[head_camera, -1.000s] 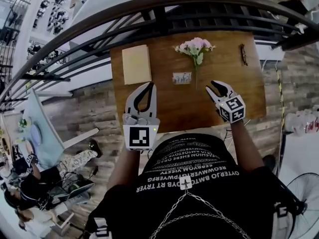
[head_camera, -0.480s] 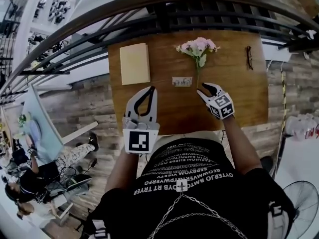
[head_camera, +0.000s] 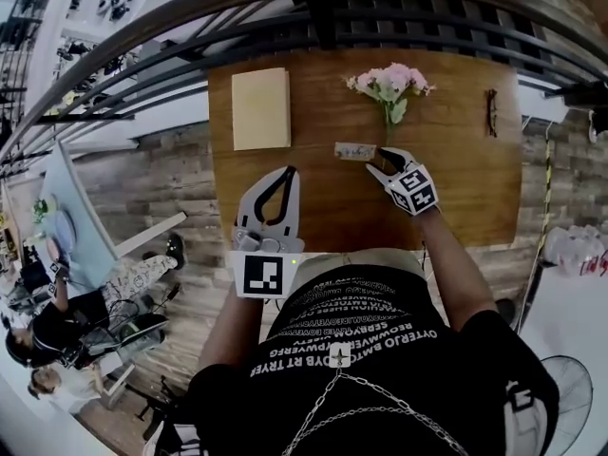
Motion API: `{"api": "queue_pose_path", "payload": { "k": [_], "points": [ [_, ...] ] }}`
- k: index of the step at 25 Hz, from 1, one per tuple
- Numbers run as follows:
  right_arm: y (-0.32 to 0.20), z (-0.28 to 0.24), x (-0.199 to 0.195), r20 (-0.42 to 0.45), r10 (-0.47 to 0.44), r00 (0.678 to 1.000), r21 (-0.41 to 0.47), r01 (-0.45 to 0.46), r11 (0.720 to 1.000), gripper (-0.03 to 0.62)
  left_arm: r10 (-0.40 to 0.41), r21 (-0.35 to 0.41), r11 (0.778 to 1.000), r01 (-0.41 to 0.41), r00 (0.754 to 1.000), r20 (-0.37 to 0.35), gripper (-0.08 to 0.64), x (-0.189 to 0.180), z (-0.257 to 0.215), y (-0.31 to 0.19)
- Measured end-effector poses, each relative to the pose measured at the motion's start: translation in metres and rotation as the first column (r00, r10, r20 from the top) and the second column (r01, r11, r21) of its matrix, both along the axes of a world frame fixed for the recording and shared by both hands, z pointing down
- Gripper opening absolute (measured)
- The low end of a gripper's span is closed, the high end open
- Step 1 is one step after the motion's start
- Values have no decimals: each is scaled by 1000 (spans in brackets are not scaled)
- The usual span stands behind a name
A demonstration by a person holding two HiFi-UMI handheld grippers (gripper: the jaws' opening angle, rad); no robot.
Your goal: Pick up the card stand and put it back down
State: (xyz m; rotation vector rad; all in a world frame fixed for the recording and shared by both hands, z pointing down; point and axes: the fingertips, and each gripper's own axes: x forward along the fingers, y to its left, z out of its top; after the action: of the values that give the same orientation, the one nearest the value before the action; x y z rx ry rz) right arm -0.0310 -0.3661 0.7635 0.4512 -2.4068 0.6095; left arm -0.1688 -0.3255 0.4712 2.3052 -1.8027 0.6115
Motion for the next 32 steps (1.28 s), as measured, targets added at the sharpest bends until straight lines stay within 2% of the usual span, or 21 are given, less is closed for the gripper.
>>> {"api": "queue_pose_path", "payload": {
  "k": [9, 15, 26, 32],
  "points": [
    [-12, 17, -15, -3, 1, 1000, 13, -1, 1000, 212, -28, -37, 999, 29, 1000, 6, 27, -7, 10, 12],
    [-8, 20, -18, -8, -19, 1000, 23, 19, 1000, 173, -32, -42, 999, 31, 999, -5, 27, -3, 6, 25],
    [15, -11, 3, 9, 37, 999, 19, -37, 999, 167, -28, 7, 1000, 28, 1000, -13, 28, -1, -16, 59],
    [24, -34, 11, -1, 60, 998, 45, -60, 997, 166, -4, 28, 1000, 4, 1000, -4, 28, 3, -26, 76]
  ]
}}
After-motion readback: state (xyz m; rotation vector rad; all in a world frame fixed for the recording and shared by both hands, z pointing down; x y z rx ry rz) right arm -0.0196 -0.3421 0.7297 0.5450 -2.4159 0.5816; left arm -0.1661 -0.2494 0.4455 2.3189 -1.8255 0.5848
